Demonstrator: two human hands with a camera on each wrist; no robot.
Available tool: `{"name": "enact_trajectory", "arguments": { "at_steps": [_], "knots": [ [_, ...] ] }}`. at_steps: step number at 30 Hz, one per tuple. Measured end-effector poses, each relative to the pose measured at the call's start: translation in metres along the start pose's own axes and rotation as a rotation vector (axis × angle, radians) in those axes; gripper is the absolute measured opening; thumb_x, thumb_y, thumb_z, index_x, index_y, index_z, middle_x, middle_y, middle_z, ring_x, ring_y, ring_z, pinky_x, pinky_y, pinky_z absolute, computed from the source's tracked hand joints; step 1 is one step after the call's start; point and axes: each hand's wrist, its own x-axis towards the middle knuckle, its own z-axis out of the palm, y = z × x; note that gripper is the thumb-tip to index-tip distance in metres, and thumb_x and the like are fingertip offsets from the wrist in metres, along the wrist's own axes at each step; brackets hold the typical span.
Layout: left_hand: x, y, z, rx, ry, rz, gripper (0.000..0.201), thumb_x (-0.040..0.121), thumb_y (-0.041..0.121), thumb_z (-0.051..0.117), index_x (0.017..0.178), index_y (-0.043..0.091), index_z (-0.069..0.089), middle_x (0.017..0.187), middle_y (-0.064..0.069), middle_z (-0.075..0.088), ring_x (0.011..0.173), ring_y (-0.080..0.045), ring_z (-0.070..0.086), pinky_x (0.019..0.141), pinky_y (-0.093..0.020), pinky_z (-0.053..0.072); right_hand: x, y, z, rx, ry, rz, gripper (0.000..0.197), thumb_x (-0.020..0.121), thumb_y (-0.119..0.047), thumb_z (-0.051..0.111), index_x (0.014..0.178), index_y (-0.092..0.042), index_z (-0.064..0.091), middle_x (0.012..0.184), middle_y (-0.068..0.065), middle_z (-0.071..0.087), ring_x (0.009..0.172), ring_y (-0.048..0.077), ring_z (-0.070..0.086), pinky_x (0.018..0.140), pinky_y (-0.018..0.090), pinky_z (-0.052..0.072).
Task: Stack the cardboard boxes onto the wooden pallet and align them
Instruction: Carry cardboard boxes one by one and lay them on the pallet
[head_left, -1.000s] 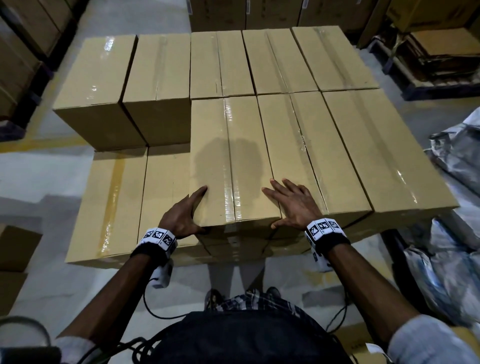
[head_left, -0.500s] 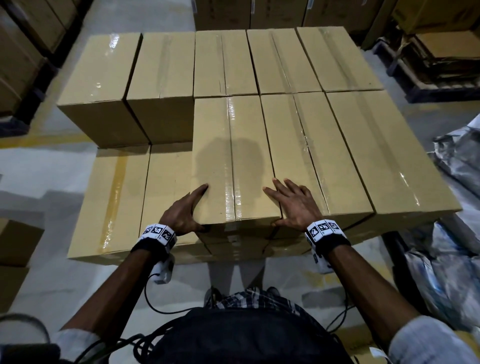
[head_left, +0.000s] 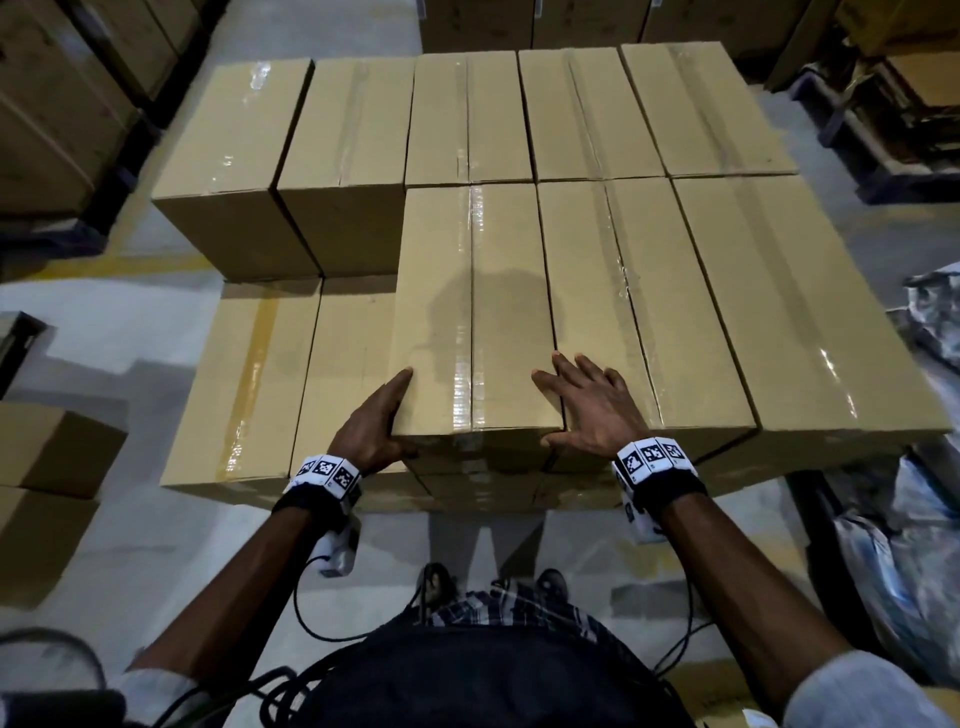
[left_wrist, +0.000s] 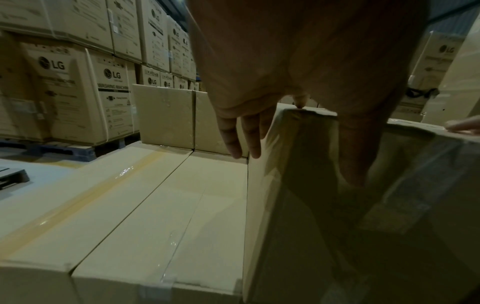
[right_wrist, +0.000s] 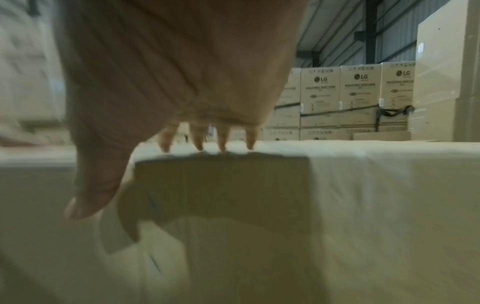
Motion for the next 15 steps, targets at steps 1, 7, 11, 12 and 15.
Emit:
{"name": "enact_trajectory", "arguments": {
  "at_steps": [1,7,11,12,15],
  "knots": [
    [-0.006,0.000,0.003,0.006,0.021,0.008,0.123,0.070,0.019,0.095,0.164,0.036,0.018,0.167,0.004,0.031,0.149,-0.023,0.037,0.118,-0.043,0.041,-0.002,-0.002,-0.002,0.019,0.015,-0.017,0.101,0.082,-0.070,0.070,0.162,-0.045,0.012,0.173,-0.008,-0.006,0.160,0.025,-0.001,0.126,0.057,0.008],
    [-0.045,-0.003,0.021,0.027,0.198,-0.006,0.110,0.073,0.032,0.093,0.161,0.030,0.026,0.164,-0.002,0.037,0.150,-0.025,0.037,0.116,-0.050,0.041,-0.002,-0.049,-0.017,0.049,0.121,-0.165,0.085,0.090,-0.064,0.065,0.160,-0.041,0.023,0.173,-0.006,0.009,0.159,0.024,0.006,0.126,0.056,0.012],
    [-0.075,-0.005,0.017,-0.043,0.275,-0.086,0.095,0.080,0.033,0.088,0.158,0.033,0.034,0.161,-0.006,0.041,0.144,-0.030,0.043,0.115,-0.050,0.043,0.005,-0.103,-0.011,0.111,0.178,-0.287,0.073,0.091,-0.056,0.068,0.155,-0.035,0.041,0.167,-0.001,0.030,0.155,0.026,0.023,0.123,0.054,0.022],
    [-0.082,-0.009,0.013,-0.051,0.282,-0.112,0.090,0.081,0.035,0.086,0.156,0.034,0.037,0.161,-0.007,0.042,0.144,-0.031,0.044,0.114,-0.050,0.043,0.007,-0.118,-0.008,0.138,0.180,-0.324,0.070,0.091,-0.054,0.070,0.153,-0.033,0.045,0.165,0.001,0.035,0.153,0.027,0.027,0.122,0.053,0.024],
    [-0.103,-0.029,-0.003,-0.057,0.310,-0.156,0.074,0.084,0.036,0.084,0.150,0.031,0.050,0.155,-0.007,0.049,0.139,-0.028,0.050,0.113,-0.044,0.044,0.015,-0.163,0.003,0.178,0.182,-0.420,0.064,0.089,-0.046,0.074,0.148,-0.029,0.053,0.159,0.005,0.045,0.148,0.030,0.037,0.121,0.049,0.028]
  ]
}}
